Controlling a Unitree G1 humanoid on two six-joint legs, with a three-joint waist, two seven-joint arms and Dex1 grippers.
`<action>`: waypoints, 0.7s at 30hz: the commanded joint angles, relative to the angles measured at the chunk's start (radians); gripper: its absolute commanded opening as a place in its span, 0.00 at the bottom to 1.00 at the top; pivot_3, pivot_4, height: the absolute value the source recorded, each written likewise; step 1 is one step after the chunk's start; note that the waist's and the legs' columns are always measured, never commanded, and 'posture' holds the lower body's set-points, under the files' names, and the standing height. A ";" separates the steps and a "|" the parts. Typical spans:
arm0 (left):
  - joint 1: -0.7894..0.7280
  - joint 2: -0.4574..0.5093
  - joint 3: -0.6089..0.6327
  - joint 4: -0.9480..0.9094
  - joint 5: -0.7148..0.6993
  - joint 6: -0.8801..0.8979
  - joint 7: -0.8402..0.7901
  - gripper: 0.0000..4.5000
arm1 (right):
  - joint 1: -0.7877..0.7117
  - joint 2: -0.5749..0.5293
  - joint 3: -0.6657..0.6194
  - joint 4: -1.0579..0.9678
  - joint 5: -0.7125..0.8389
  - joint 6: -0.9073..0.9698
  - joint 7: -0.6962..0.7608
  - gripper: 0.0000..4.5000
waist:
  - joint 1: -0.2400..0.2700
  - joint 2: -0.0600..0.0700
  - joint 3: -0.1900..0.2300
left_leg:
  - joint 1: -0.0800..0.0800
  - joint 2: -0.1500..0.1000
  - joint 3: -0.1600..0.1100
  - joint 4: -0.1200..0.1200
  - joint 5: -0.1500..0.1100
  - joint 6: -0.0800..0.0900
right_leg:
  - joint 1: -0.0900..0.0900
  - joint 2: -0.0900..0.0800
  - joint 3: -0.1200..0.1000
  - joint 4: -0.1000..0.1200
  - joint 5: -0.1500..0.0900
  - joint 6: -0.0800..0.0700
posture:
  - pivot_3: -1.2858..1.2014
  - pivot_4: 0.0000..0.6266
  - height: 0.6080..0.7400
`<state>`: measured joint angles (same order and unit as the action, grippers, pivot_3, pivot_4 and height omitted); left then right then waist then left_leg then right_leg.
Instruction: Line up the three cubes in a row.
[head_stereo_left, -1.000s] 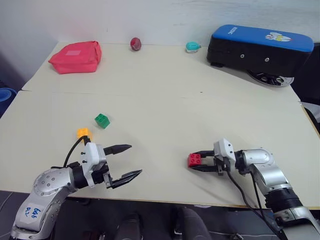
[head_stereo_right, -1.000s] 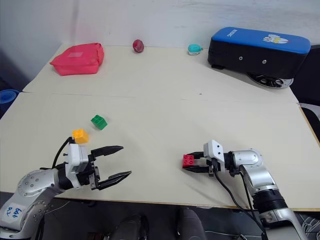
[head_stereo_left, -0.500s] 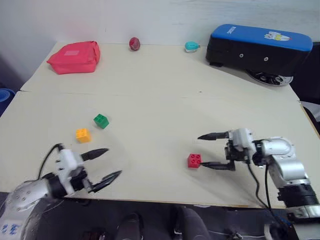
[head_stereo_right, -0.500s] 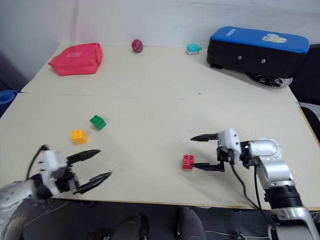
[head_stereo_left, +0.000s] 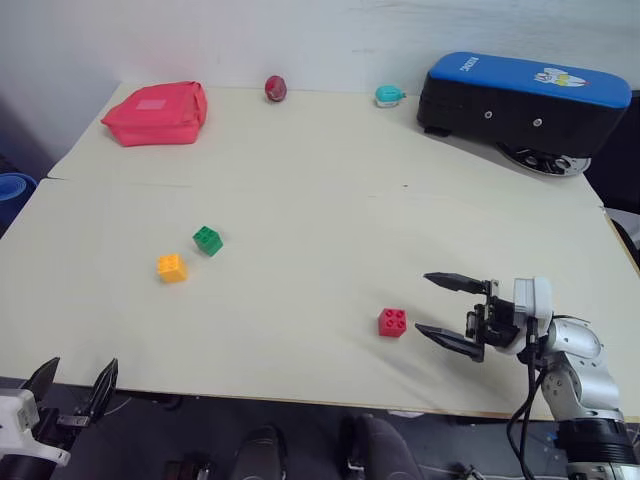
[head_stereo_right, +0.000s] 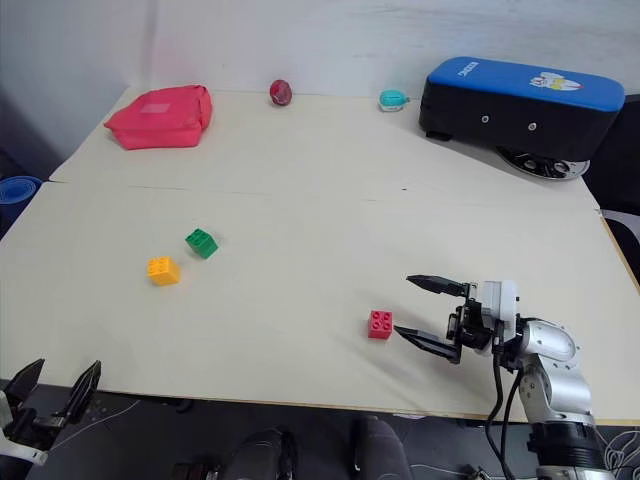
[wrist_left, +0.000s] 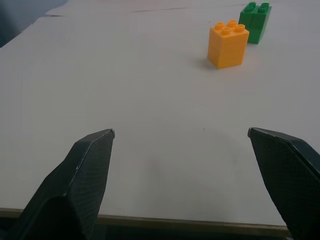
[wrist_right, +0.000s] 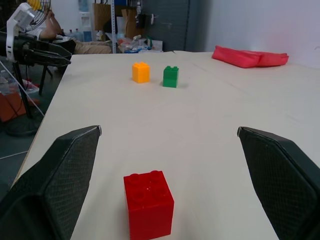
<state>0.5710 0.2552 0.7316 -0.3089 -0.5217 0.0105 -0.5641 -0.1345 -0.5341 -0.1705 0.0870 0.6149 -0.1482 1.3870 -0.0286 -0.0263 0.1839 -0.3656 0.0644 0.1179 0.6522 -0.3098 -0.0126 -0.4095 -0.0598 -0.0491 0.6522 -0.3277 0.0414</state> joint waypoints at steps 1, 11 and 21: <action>-0.075 0.093 -0.011 -0.079 -0.087 0.069 0.004 1.00 | -0.038 0.011 -0.021 -0.031 0.012 -0.020 -0.023 1.00 | 0.001 0.000 0.000 | 0.000 0.000 0.000 0.000 0.000 0.000 | 0.000 0.000 0.000 0.000 0.000 0.000 | 0.52 0.24 1.00; -0.687 0.576 -0.290 0.212 -0.101 0.539 -0.048 1.00 | -0.073 0.055 0.016 -0.210 0.061 0.096 -0.151 1.00 | -0.001 0.001 0.000 | -0.001 0.000 -0.001 -0.001 0.002 -0.003 | -0.001 0.000 -0.001 0.003 0.000 0.000 | 0.52 0.24 1.00; -1.158 0.615 -0.624 0.626 0.134 0.616 -0.151 1.00 | -0.023 0.064 0.022 -0.315 0.046 0.114 -0.248 1.00 | 0.000 0.000 0.000 | -0.003 0.000 0.002 0.000 0.005 -0.009 | -0.005 0.002 0.000 0.004 0.000 0.000 | 0.52 0.24 1.00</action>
<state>-0.5469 0.8574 0.1070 0.2901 -0.4172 0.6332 -0.6978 -0.1635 -0.4673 -0.1319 -0.1786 0.6495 -0.0361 1.1516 -0.0282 -0.0261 0.1840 -0.3693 0.0649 0.1200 0.6526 -0.3044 -0.0216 -0.4149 -0.0576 -0.0490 0.6562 -0.3279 0.0412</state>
